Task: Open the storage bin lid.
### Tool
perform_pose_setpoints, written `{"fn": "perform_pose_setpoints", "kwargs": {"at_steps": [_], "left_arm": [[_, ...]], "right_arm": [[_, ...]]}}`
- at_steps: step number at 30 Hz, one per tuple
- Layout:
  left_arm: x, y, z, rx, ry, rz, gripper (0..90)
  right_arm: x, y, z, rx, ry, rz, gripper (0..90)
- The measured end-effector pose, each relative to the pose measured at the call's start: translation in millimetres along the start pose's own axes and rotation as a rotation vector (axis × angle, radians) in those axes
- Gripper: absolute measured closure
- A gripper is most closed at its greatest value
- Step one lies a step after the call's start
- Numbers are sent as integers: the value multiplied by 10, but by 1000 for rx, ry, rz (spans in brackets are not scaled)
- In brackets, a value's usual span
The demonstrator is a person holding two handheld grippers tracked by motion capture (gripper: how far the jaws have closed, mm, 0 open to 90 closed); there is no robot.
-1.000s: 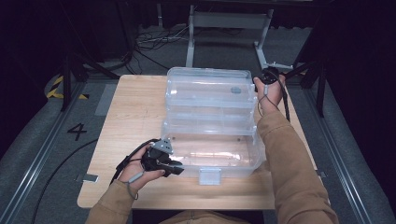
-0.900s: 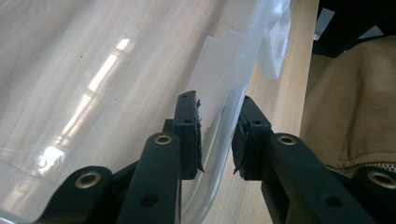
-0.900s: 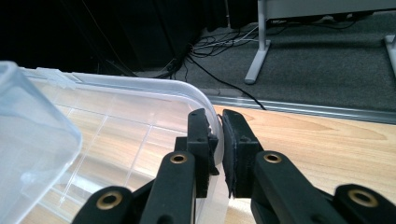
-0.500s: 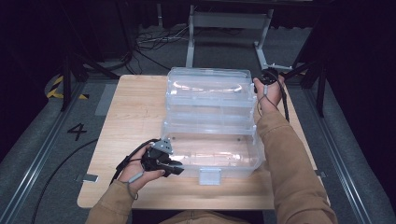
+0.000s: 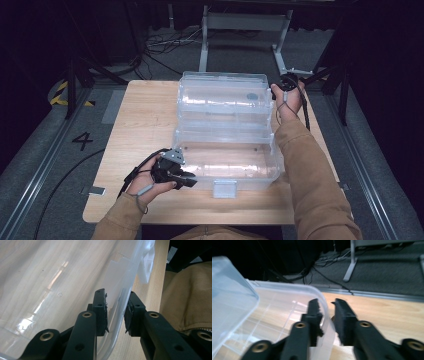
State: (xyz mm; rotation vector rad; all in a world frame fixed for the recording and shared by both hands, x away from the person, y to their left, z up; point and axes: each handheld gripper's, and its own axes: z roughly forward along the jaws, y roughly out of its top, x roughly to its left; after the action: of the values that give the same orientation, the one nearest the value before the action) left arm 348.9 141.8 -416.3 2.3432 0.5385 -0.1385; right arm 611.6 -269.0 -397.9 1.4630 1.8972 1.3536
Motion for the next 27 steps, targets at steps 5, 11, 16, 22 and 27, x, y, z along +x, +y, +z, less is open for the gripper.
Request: {"fn": "perform_pose_setpoints", "kwargs": {"at_steps": [5, 11, 16, 22, 27], "left_arm": [[12, 13, -4, 1, -11, -29, 725], [4, 75, -93, -29, -18, -20, 623], [-4, 136, -219, -69, -39, -10, 567], [47, 160, -316, -84, -10, -35, 542], [87, 155, -400, -97, 22, -66, 539]], "right_arm": [[14, 72, -179, -14, 18, -25, 670], [130, 160, -467, -42, 33, -121, 612], [177, 121, -779, -52, 46, -180, 586], [214, -2, -1163, -58, 84, -205, 556], [281, -152, -1505, -89, 88, -229, 554]]}}
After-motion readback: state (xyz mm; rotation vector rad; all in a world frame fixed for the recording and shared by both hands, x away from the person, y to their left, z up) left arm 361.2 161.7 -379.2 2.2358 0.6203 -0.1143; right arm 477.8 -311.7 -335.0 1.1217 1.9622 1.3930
